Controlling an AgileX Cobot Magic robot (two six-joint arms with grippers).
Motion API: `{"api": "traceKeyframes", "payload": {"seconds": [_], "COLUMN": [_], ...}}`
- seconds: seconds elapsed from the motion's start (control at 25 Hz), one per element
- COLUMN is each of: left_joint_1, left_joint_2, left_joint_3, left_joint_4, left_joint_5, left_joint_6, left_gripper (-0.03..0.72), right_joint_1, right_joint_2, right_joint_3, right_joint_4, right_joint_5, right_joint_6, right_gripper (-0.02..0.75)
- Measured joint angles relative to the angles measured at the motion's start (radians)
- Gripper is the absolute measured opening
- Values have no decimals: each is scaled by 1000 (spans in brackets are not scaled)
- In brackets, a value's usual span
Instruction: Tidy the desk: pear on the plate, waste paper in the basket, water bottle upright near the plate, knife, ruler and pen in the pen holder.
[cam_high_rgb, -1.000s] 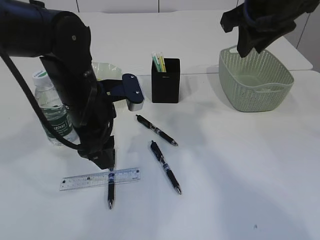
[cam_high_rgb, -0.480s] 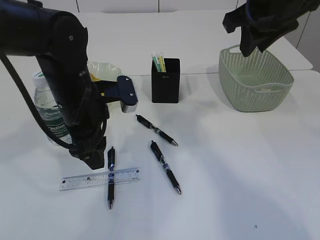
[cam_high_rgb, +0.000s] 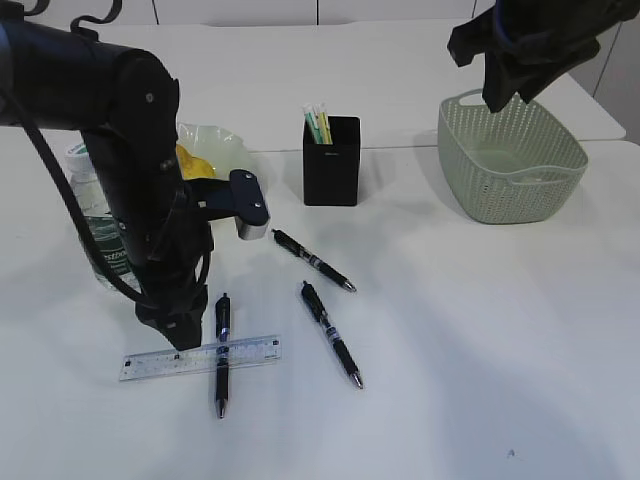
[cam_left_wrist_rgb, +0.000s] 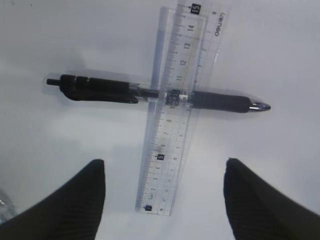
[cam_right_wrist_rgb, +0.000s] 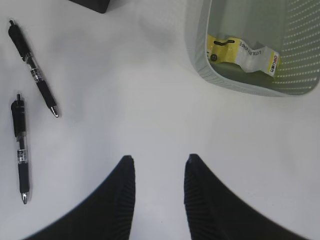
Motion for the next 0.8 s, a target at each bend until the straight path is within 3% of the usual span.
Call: {"api": "traceKeyframes", "payload": {"seconds": [0.8], "left_joint_1": [0], "left_joint_2": [44], "left_joint_3": [0], "left_joint_4": [0], "left_joint_5": [8], "left_joint_6": [1], "left_gripper": [525], "right_joint_1": [0], "right_joint_2": [0], "right_joint_3": [0], "right_joint_4": [-7], "right_joint_5": [0], "right_joint_6": [0], "right_gripper": [279]}}
